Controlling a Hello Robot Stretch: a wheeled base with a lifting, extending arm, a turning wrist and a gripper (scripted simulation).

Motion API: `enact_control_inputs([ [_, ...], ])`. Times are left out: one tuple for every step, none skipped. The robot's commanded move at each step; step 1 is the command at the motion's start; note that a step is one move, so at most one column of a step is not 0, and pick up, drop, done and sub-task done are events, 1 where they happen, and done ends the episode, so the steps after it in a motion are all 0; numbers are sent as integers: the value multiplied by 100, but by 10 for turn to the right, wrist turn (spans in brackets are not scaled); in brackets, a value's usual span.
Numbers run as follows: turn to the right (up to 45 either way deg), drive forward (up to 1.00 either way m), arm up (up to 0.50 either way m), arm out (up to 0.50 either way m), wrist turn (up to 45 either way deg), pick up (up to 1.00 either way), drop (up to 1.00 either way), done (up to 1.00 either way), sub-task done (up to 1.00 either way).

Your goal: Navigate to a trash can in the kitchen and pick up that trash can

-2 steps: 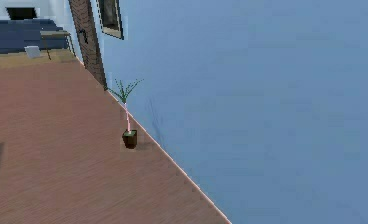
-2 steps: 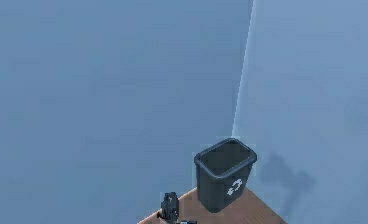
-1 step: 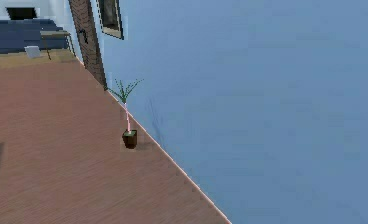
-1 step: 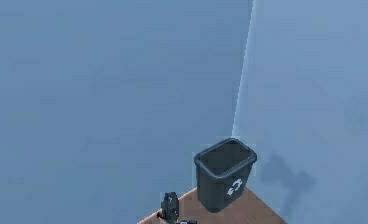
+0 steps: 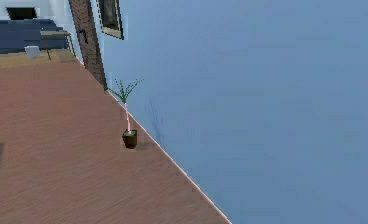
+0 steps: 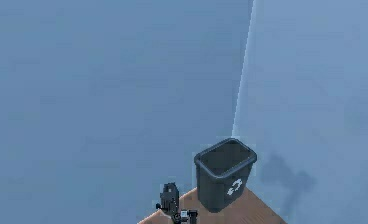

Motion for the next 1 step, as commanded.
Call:
enact_control_inputs([
  [0,0,0,0,0,0,0,100,0],
])
